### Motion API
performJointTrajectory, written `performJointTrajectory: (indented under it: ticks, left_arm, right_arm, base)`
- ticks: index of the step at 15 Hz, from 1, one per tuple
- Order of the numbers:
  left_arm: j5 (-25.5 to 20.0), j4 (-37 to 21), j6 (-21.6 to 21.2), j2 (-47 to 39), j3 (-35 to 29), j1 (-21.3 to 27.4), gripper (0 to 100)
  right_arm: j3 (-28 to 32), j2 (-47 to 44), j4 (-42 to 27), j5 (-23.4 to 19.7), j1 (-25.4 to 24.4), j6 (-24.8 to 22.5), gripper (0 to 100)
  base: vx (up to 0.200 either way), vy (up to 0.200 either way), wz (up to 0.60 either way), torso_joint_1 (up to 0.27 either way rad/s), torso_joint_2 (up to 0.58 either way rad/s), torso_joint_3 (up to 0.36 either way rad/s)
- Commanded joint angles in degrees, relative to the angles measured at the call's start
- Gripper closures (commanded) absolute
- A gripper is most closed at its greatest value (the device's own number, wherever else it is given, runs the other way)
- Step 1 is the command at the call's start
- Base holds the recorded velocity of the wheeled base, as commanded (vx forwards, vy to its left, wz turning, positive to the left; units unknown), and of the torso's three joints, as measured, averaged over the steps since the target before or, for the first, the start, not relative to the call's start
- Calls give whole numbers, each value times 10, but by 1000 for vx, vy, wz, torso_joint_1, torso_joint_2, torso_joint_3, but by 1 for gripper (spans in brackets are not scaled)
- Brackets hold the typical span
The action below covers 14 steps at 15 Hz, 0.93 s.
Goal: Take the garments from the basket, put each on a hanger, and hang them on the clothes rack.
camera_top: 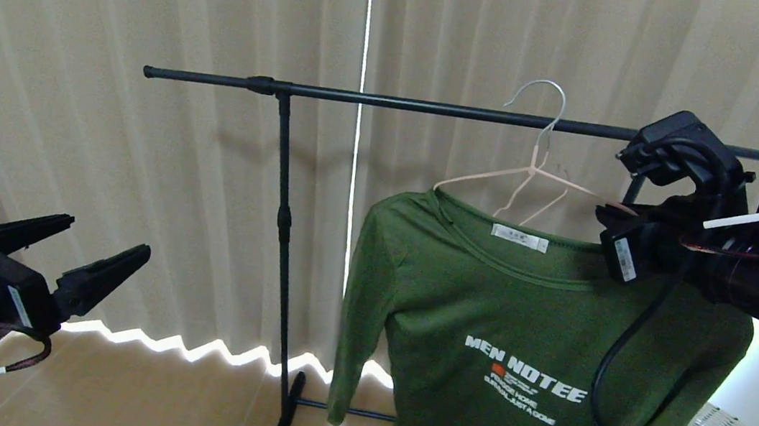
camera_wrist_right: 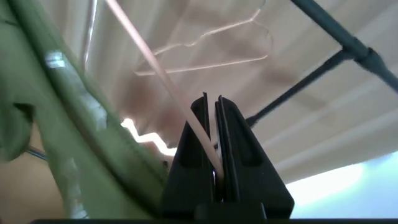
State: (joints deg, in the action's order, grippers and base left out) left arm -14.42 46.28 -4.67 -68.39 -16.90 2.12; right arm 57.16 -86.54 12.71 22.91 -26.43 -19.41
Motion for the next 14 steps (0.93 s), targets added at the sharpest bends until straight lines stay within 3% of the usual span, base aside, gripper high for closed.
performJointTrajectory:
  ticks: [1, 3, 14]
  left_arm:
    - [0, 0, 0, -1, -1, 0, 0]
    - [0, 0, 3, 0, -1, 0, 0]
    - [1, 0, 3, 3, -1, -1, 0]
  right_arm:
    - [1, -2, 0, 0, -1, 1, 100]
    - [2, -3, 1, 0, -1, 3, 100]
    - [5, -30, 2, -1, -11, 44, 100]
  base:
    - [0, 0, 0, 0, 0, 0]
    - [0, 0, 0, 0, 0, 0]
    - [200, 0, 0, 2, 0, 1]
